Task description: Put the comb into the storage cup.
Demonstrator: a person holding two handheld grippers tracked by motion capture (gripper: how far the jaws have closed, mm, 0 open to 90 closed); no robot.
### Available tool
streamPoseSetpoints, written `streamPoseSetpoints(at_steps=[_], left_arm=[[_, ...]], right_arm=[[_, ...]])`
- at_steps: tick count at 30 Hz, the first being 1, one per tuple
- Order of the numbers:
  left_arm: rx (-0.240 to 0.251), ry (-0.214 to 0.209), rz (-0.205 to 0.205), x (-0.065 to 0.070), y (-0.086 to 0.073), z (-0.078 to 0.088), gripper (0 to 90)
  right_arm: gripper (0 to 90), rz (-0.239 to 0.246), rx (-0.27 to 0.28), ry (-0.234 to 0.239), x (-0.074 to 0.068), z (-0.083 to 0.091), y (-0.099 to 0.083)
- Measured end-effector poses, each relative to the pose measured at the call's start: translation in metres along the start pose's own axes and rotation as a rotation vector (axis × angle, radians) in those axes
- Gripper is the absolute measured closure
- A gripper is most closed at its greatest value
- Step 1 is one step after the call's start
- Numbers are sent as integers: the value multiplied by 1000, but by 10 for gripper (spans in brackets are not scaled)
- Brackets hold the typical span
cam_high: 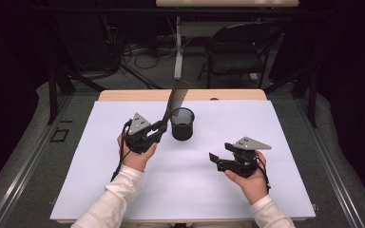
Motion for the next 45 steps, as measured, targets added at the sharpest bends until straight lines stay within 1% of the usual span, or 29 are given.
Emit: streamPoseSetpoints(at_steps=[1,5,8,10,12,20,24,26,29,34,35,41,45], left_arm=[[0,0,0,0,-1,0,725],[1,3,0,-1,-2,0,725],[1,7,-2,-1,-3,0,725],[0,6,0,-1,-4,0,725],[2,12,2,-2,-5,-1,725],[0,12,-2,-1,-7,-2,725],[3,14,-3,-1,-8,-2,725],[7,13,-2,-1,-7,-2,725],[11,14,-1,-1,-7,-2,725],[13,16,-3,0,-7,-2,725],[14,16,-4,0,-7,-1,725],[13,14,-4,0,-8,-2,725],[17,17,-5,0,-7,-2,725]], right_arm=[[261,-5,-3,3,0,-2,1],[282,3,3,11,-2,-9,8],[283,-11,11,13,-3,-14,14],[299,-18,12,14,-3,-17,18],[304,-19,24,10,-1,-20,23],[328,-77,37,34,3,-29,37],[328,-80,28,43,4,-34,43],[328,-81,33,44,3,-35,47],[328,-81,26,51,2,-38,54],[338,-80,13,49,1,-42,64],[339,-86,9,51,0,-43,67],[351,-88,24,56,1,-47,81],[351,-100,7,66,0,-50,87]])
Point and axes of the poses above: each handheld gripper's, and its own axes: z roughly backward along the jaws, y roughly out of its top, x roughly to its right, the point moved 8 cm from there along -z, roughly forward along the jaws, and after that the axes turned 8 degrees about x, right-handed, at the moved point
